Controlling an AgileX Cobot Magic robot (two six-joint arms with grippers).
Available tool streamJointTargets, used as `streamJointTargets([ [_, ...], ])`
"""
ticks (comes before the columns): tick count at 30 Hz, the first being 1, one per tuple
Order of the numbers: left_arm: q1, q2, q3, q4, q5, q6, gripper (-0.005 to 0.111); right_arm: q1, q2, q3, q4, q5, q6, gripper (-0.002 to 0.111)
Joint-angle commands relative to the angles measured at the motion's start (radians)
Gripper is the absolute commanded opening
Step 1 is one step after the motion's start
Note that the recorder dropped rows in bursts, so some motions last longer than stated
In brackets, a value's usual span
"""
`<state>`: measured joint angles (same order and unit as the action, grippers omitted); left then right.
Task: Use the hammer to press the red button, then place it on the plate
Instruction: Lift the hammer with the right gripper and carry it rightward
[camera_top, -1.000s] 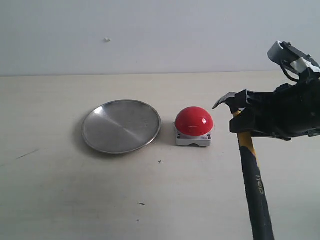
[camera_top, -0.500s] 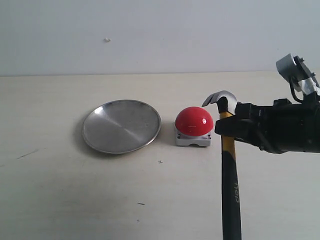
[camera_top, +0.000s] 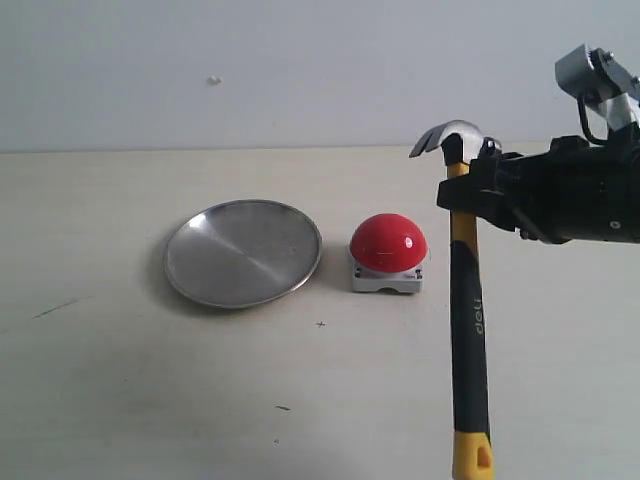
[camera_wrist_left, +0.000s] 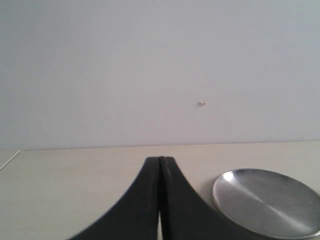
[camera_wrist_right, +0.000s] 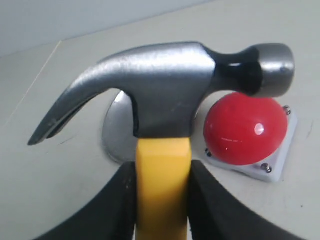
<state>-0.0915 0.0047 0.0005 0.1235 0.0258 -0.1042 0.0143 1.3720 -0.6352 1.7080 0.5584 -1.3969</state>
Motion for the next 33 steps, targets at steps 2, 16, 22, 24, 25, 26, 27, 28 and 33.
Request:
streamJointTargets([
  [2,0.002,-0.005,-0.001,-0.003,-0.004,-0.001,0.0,0.003,-0.009,-0.046,0.036,-0.133,-0.02,0.0],
  [16,0.002,-0.005,-0.001,-0.003,-0.004,-0.001,0.0,0.003,-0.009,-0.141,0.036,-0.392,0.059,0.0],
  [22,0.002,-0.005,-0.001,-0.003,-0.004,-0.001,0.0,0.003,-0.009,-0.141,0.036,-0.46,0.081,0.0],
  [24,0.002,-0.005,-0.001,-0.003,-0.004,-0.001,0.0,0.003,-0.009,-0.141,0.036,-0.477,0.061,0.0],
  [25,0.002,-0.005,-0.001,-0.003,-0.004,-0.001,0.0,0.003,-0.009,-0.141,0.036,-0.483,0.043,0.0],
  [26,0.002,-0.005,-0.001,-0.003,-0.004,-0.001,0.0,0.003,-0.009,-0.141,0.036,-0.485,0.024,0.0],
  [27,0.002,-0.005,-0.001,-0.003,-0.004,-0.001,0.0,0.003,-0.009,-0.141,0.036,-0.494,0.022,0.0],
  [28,0.002,-0.005,-0.001,-0.003,-0.004,-0.001,0.0,0.003,-0.009,-0.141,0.036,-0.511,0.022,0.0],
  [33,0.002,-0.005,-0.001,-0.003,-0.004,-0.001,0.0,0.003,-0.005,-0.141,0.036,-0.594,0.003,0.0],
])
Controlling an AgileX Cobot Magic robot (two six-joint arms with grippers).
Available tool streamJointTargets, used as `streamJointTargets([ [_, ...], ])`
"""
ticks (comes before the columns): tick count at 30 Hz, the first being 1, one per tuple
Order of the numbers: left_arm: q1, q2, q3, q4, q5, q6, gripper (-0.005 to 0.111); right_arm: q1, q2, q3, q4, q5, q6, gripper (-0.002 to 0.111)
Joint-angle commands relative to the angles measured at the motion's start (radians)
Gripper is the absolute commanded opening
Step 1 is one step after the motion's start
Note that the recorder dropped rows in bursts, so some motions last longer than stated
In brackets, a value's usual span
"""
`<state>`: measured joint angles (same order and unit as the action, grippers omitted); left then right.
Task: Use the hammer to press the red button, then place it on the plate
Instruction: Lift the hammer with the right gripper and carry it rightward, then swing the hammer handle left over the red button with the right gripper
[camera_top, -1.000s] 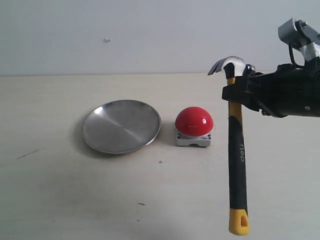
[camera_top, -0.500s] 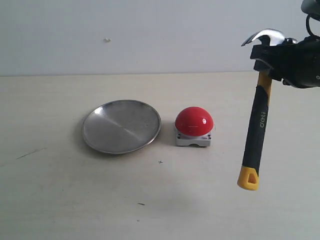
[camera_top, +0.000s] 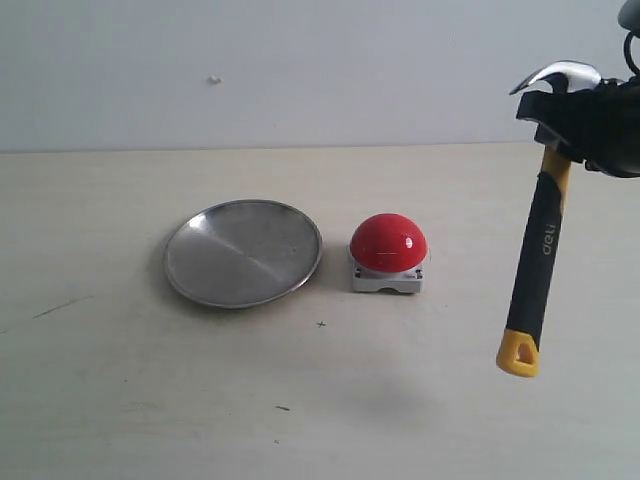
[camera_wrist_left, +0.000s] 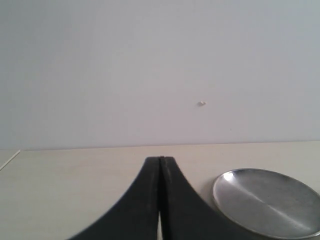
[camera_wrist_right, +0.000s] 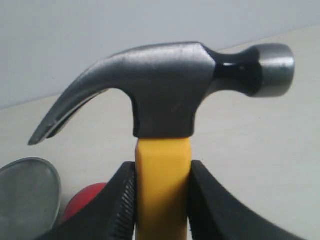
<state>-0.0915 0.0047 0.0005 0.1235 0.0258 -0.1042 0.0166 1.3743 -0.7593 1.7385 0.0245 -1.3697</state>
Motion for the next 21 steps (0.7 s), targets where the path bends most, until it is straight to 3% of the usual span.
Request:
streamJointTargets([
  [1,0.002,-0.005,-0.001,-0.003,-0.004,-0.001,0.0,0.001,-0.002,-0.017,0.006,-0.085,-0.032,0.0],
  [6,0.002,-0.005,-0.001,-0.003,-0.004,-0.001,0.0,0.001,0.031,-0.03,-0.052,-0.212,-0.067,0.0],
  [10,0.002,-0.005,-0.001,-0.003,-0.004,-0.001,0.0,0.001,0.035,-0.03,-0.369,-0.266,0.264,0.0],
  [11,0.002,-0.005,-0.001,-0.003,-0.004,-0.001,0.0,0.001,0.035,-0.03,-0.487,-0.257,0.407,0.0],
  [12,0.002,-0.005,-0.001,-0.003,-0.004,-0.001,0.0,0.001,0.035,-0.03,-0.759,-0.242,0.742,0.0],
  [13,0.002,-0.005,-0.001,-0.003,-0.004,-0.001,0.0,0.001,0.035,-0.03,-0.872,-0.24,0.919,0.0],
  [14,0.002,-0.005,-0.001,-0.003,-0.004,-0.001,0.0,0.001,0.035,-0.026,-1.163,-0.243,1.232,0.0],
  [17,0.002,-0.005,-0.001,-0.003,-0.004,-0.001,0.0,0.001,0.035,-0.026,-1.65,-0.271,1.824,0.0],
  [18,0.002,-0.005,-0.001,-0.003,-0.004,-0.001,0.0,0.007,0.035,-0.015,-1.872,-0.335,2.097,0.0],
  [19,0.002,-0.005,-0.001,-0.003,-0.004,-0.001,0.0,0.007,0.035,-0.004,-1.948,-0.386,2.199,0.0],
  [20,0.002,-0.005,-0.001,-0.003,-0.004,-0.001,0.0,0.007,0.037,0.036,-2.089,-0.552,2.426,0.0],
  [21,0.002,-0.005,-0.001,0.007,-0.012,0.001,0.0,0.007,0.041,0.069,-2.124,-0.673,2.523,0.0],
])
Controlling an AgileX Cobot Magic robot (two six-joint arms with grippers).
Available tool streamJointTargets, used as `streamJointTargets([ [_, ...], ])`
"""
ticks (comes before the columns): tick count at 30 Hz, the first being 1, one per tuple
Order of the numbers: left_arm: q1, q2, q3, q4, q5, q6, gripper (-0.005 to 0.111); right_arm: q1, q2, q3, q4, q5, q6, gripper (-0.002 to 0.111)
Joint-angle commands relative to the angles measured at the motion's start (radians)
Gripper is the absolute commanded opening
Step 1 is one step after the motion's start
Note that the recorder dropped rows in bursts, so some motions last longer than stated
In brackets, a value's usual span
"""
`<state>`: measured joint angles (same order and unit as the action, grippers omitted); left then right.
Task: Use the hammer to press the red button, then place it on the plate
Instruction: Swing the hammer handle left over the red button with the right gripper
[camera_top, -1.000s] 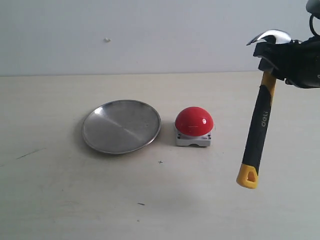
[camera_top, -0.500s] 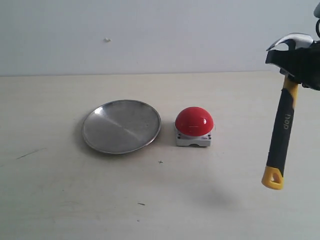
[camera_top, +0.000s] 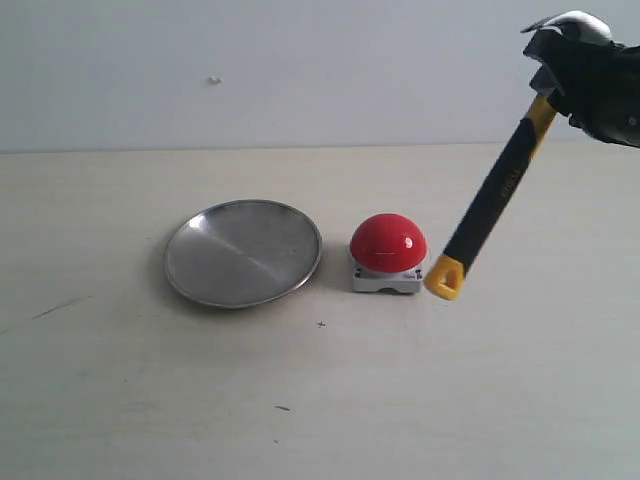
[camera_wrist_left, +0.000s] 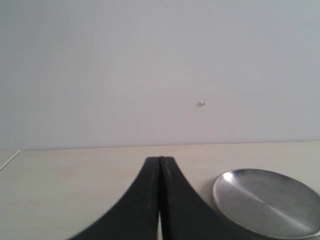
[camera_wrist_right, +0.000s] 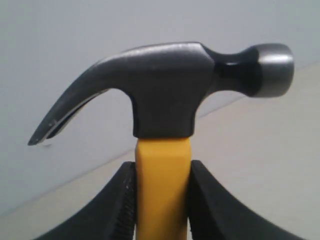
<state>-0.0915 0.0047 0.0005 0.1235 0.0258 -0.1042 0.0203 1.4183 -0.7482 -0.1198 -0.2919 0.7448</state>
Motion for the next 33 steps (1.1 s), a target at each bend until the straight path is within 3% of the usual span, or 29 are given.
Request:
streamJointTargets([
  [1,0.002,-0.005,-0.001,0.019,-0.026,0.006,0.0,0.004,0.002,0.09,-0.274,-0.457,0.443,0.0],
  [5,0.002,-0.005,-0.001,0.046,-0.026,0.012,0.0,0.004,0.022,0.18,-0.29,-0.54,0.449,0.0],
  [6,0.002,-0.005,-0.001,0.044,-0.09,0.009,0.0,0.004,0.039,0.207,-0.322,-0.601,0.461,0.0],
  [11,0.002,-0.005,-0.001,0.044,-0.285,-0.222,0.0,0.004,0.084,0.268,-0.352,-0.781,0.495,0.0],
  [15,0.002,-0.005,-0.001,0.044,-0.394,-0.275,0.0,0.004,0.097,0.278,-0.369,-0.853,0.497,0.0],
  [18,0.002,-0.005,-0.001,0.044,-0.441,-0.465,0.0,0.004,0.097,0.279,-0.407,-0.914,0.514,0.0],
  [28,0.002,-0.005,-0.001,0.047,-0.448,-0.45,0.0,0.061,0.097,0.279,-0.357,-0.921,0.475,0.0],
  [33,0.002,-0.005,-0.001,0.048,-0.545,-0.459,0.0,0.061,0.097,0.273,-0.363,-0.921,0.473,0.0],
])
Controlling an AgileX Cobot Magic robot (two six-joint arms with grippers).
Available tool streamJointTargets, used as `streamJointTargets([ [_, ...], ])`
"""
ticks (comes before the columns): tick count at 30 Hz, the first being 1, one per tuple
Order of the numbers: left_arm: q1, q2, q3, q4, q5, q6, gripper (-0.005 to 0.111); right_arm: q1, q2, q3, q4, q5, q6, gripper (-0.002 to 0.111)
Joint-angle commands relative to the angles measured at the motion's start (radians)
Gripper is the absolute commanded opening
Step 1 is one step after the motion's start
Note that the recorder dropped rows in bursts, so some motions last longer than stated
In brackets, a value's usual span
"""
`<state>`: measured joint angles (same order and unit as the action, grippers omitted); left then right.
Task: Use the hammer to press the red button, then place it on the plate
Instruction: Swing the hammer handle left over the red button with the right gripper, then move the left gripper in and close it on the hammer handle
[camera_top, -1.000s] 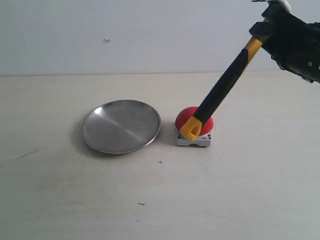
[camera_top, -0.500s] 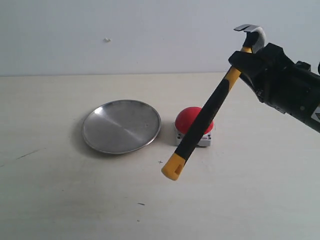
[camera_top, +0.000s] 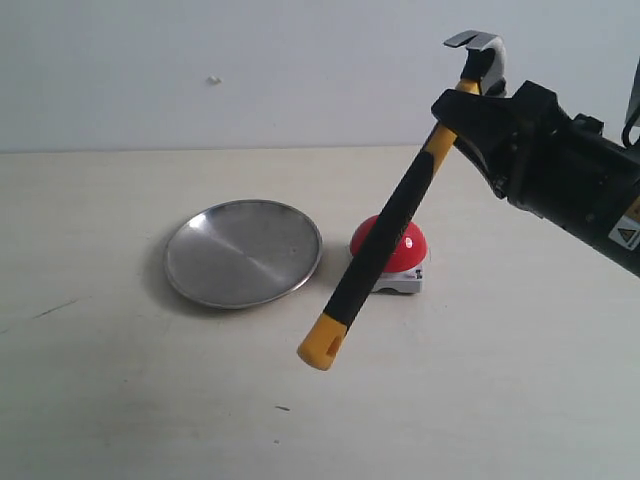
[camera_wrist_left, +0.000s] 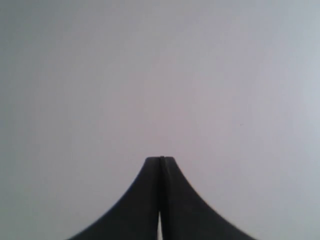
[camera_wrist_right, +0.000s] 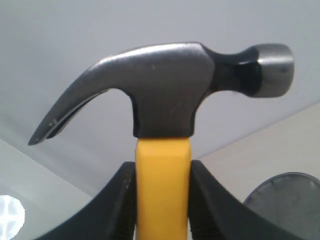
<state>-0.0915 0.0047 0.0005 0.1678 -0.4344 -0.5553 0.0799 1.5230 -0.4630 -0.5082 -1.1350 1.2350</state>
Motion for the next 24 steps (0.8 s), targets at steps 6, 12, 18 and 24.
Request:
streamJointTargets([
  [6,0.002,0.076,-0.003,0.225,-0.051,-0.285,0.0,0.037,-0.008,-0.017,0.054,-0.076,-0.066,0.0],
  [12,0.002,0.442,-0.186,0.705,-0.104,-0.615,0.0,0.099,-0.008,-0.088,0.054,0.078,-0.082,0.0],
  [18,0.002,0.785,-0.443,1.308,-0.253,-1.051,0.0,0.118,-0.008,-0.126,0.069,0.146,-0.083,0.0],
  [24,0.002,1.077,-0.625,1.487,-0.322,-1.182,0.0,0.118,-0.008,-0.133,0.137,0.181,-0.062,0.0],
])
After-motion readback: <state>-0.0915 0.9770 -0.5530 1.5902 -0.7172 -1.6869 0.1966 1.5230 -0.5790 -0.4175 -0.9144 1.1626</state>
